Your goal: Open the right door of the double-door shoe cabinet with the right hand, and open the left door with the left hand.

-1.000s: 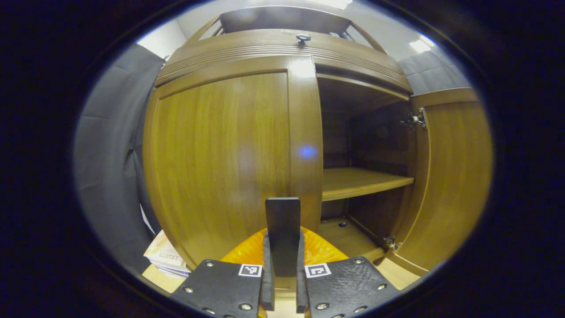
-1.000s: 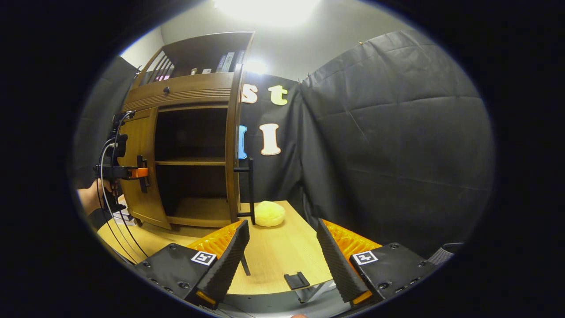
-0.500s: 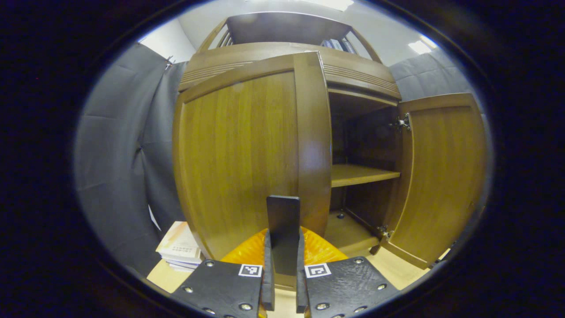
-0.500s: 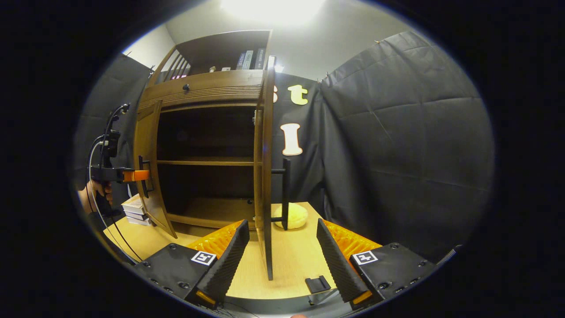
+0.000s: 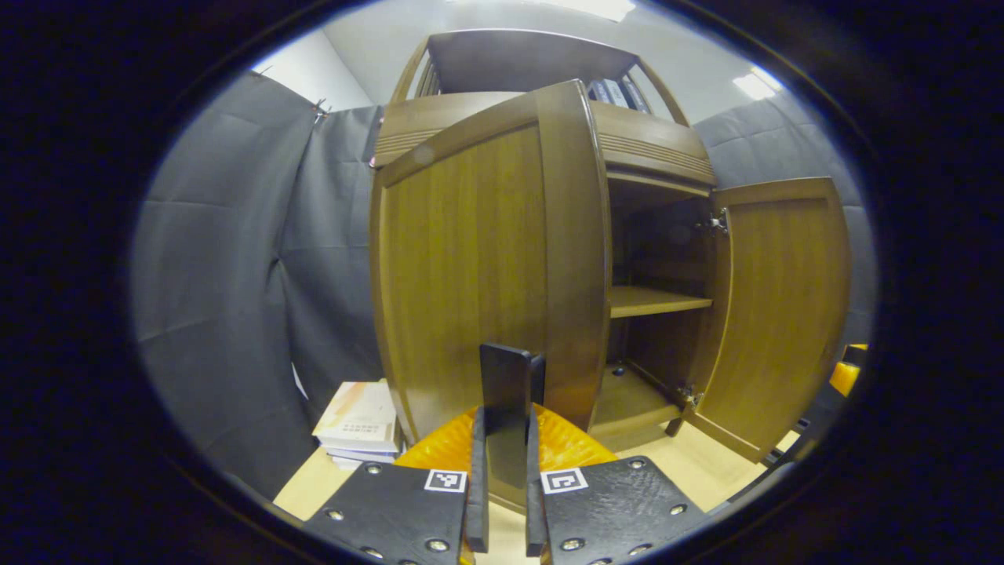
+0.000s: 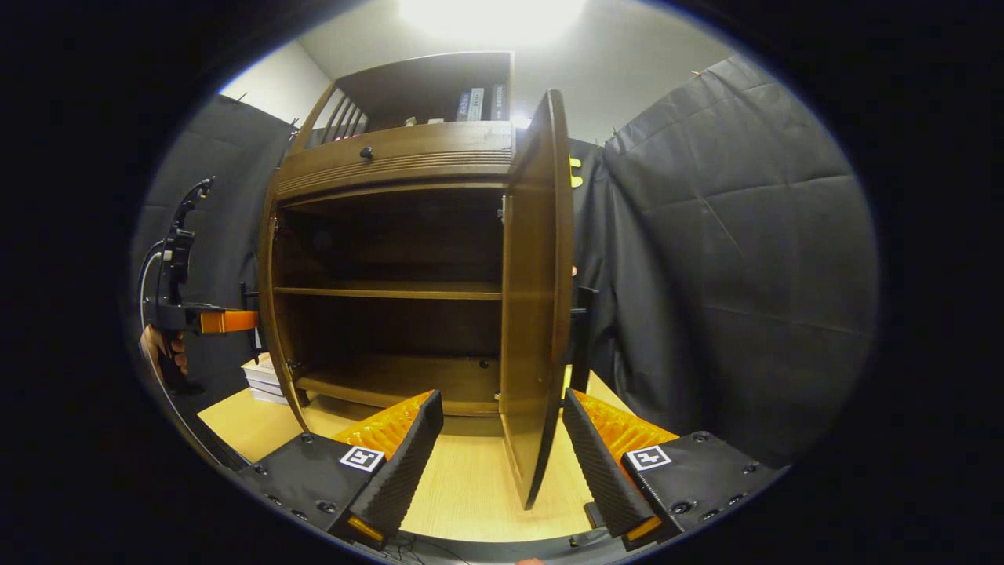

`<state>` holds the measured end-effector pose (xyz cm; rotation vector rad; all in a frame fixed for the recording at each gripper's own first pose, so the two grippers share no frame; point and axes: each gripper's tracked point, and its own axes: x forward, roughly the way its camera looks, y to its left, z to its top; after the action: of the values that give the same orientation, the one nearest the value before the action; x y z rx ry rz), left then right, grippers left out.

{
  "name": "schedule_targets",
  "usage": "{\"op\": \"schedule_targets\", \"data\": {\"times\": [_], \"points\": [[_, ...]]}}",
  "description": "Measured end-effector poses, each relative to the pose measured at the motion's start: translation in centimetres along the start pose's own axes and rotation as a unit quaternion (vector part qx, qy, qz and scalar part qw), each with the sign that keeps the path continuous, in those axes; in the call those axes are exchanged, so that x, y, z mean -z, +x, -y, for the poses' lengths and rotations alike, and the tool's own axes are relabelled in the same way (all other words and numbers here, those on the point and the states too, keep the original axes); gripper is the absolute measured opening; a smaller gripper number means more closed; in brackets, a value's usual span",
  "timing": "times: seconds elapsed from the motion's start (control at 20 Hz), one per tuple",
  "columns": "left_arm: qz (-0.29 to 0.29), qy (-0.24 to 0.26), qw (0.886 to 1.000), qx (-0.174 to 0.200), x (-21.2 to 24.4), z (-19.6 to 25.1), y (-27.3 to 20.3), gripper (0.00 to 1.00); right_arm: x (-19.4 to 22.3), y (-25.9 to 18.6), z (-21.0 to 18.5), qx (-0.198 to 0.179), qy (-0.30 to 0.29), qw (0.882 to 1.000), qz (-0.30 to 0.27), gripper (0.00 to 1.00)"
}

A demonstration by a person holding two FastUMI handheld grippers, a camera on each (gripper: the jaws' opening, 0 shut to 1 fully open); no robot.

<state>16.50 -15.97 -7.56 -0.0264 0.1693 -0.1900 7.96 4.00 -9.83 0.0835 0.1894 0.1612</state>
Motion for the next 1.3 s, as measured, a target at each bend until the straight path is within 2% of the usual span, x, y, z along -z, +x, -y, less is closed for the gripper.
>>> {"op": "schedule_targets", "data": {"times": [0.15,0.35,0.4,0.5,0.6,0.8,0.85,0.9,1.05,1.1,1.2,1.25,1.3], "points": [[0.002,0.007,1.000,-0.013,0.2,-2.0,-1.5,0.18,-0.1,0.4,-1.5,-0.012,0.001,1.000,0.001,0.96],[0.001,0.016,0.999,-0.040,0.5,-5.2,-3.4,0.21,-0.5,0.8,-3.2,-0.026,0.002,1.000,0.005,0.96],[0.001,0.019,0.999,-0.048,0.5,-6.2,-3.9,0.21,-0.7,1.0,-3.8,-0.030,0.003,1.000,0.006,0.93],[0.006,0.024,0.998,-0.060,0.3,-8.0,-4.8,0.20,-0.7,1.3,-4.9,-0.039,0.005,0.999,0.005,0.96],[0.014,0.023,0.997,-0.068,-0.1,-9.5,-5.3,0.18,-0.4,1.4,-6.1,-0.047,0.004,0.999,0.003,0.99],[0.013,0.016,0.997,-0.077,0.3,-12.3,-6.6,0.17,-0.9,1.8,-8.8,-0.064,0.002,0.998,0.006,0.96],[0.014,0.016,0.997,-0.079,0.2,-12.9,-6.8,0.17,-1.2,1.7,-9.4,-0.066,0.000,0.998,0.009,0.99],[0.015,0.018,0.996,-0.081,0.4,-13.4,-7.0,0.17,-1.3,1.7,-9.9,-0.067,0.000,0.998,0.011,0.96],[0.016,0.015,0.996,-0.084,0.6,-15.2,-7.7,0.17,-1.5,1.5,-11.4,-0.067,0.001,0.998,0.013,0.96],[0.017,0.013,0.996,-0.086,0.9,-16.0,-7.8,0.17,-1.5,1.4,-11.7,-0.064,0.001,0.998,0.013,0.93],[0.019,0.014,0.995,-0.095,1.1,-17.8,-8.3,0.17,-1.4,1.1,-12.2,-0.055,0.001,0.998,0.014,0.96],[0.021,0.017,0.995,-0.098,1.1,-18.5,-8.5,0.17,-1.4,1.0,-12.4,-0.050,0.000,0.999,0.014,0.93],[0.024,0.020,0.994,-0.101,1.1,-19.3,-8.6,0.17,-1.4,0.8,-12.4,-0.043,-0.001,0.999,0.015,0.96]]}}
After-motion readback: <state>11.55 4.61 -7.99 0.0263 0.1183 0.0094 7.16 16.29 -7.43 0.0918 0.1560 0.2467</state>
